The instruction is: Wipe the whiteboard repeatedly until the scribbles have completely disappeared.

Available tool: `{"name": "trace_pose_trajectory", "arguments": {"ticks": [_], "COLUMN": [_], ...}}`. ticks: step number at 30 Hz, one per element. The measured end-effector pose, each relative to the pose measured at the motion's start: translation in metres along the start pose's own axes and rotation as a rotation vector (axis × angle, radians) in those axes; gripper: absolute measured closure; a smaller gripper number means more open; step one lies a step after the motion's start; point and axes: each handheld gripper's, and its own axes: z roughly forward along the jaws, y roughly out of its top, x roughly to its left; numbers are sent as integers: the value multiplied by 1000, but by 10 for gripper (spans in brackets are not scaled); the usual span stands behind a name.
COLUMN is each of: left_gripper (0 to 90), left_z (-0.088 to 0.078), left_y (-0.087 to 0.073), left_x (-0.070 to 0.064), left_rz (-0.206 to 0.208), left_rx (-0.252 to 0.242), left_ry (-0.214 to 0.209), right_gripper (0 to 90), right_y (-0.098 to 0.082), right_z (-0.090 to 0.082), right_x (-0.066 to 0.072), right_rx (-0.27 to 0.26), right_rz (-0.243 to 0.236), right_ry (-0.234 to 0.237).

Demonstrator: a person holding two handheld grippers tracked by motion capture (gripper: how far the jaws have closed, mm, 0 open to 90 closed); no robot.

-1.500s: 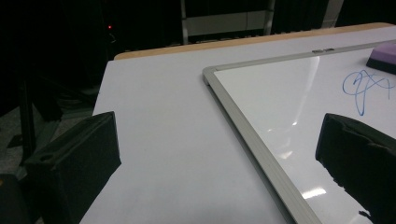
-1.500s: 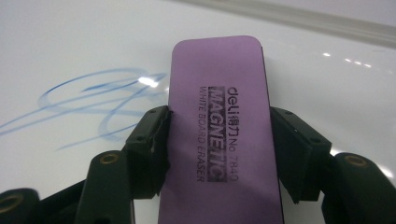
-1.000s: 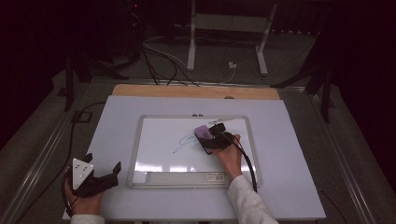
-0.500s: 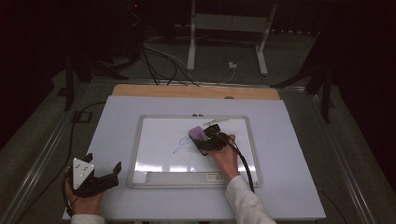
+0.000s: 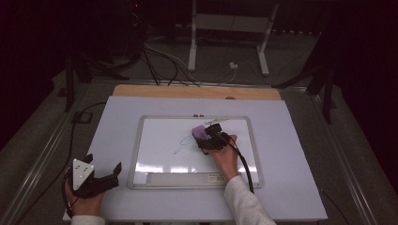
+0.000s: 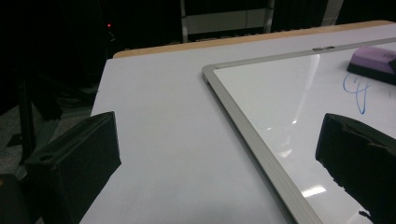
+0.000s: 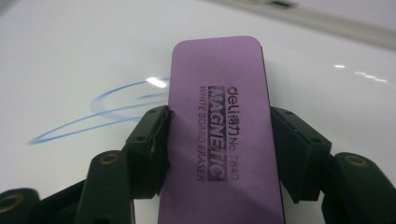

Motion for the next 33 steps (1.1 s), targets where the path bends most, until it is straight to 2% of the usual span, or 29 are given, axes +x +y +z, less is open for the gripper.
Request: {"name": "trace_pose_trajectory", "arguments": {"ticks": [6,8,10,13,16,17,18,20,23,25,27,30,33], "left_gripper": [6,6,6,6,6,6,6,6,6,6,6,6,6], "left_z": [0,0,0,-1,-1,-1,-1,0,0,-1,-1,-1,-1], "left_y": [0,0,0,0,0,0,0,0,0,1,0,0,0], "left_x": [0,0,0,0,1,1,1,0,0,0,0,1,1], "left_rz": [-2,-1,-1,-1,-5,-5,-3,-2,3,0,0,-4,-3], "left_rx": [0,0,1,-3,-2,-2,-2,-1,0,-2,-2,-5,-5], "left_ry": [2,2,2,2,2,2,1,1,-1,1,1,1,0], "right_gripper": [411,411,411,412,412,412,412,412,412,411,412,411,412], "right_y": [-5,-7,-8,-5,-2,-2,-2,-3,-3,-2,0,5,9], "right_z": [-3,-5,-6,-5,-4,-4,-4,-4,-3,-3,-1,1,2], "right_x": [20,24,25,20,8,4,2,6,17,20,15,2,-14], "right_rx": [32,38,37,22,13,11,11,10,25,31,31,26,24], "right_rz": [-117,-140,-156,-132,-74,-48,-23,-35,-80,-105,-90,-54,2], "right_ry": [114,130,119,48,-19,-28,-20,-45,27,29,42,-10,-65]}}
